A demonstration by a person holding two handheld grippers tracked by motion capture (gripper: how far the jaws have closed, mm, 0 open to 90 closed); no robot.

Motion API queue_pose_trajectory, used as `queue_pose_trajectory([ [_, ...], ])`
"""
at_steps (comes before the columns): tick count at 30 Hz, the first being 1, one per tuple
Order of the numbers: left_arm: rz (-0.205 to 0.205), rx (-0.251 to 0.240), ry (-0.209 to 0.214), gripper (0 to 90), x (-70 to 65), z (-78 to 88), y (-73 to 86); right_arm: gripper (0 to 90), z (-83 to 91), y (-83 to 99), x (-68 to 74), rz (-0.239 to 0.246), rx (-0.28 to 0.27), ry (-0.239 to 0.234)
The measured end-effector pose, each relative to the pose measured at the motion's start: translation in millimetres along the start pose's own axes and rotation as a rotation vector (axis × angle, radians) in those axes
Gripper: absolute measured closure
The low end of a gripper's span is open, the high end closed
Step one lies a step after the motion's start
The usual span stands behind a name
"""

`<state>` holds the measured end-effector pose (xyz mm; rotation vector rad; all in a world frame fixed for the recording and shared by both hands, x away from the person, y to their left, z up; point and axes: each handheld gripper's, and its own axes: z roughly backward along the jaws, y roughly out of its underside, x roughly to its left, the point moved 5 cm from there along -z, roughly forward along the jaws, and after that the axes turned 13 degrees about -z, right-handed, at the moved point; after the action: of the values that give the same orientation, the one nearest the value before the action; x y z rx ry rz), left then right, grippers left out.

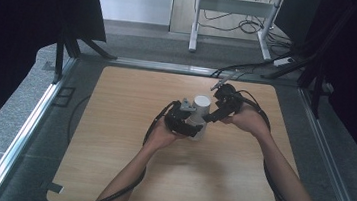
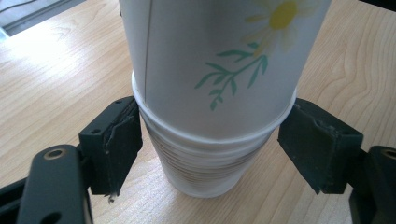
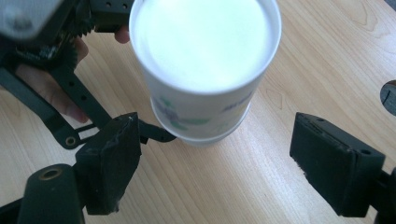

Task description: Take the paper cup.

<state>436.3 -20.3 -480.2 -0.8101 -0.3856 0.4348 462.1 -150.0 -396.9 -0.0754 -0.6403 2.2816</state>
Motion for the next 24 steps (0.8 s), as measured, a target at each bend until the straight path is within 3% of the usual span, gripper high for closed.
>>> queue_pose_trajectory([
  [24,-0.008,0.007,-0.011,22.2,-1.3,0.1,-0.5,26.8,8.3,-46.1,13.3,0.042,0.126,0.034],
])
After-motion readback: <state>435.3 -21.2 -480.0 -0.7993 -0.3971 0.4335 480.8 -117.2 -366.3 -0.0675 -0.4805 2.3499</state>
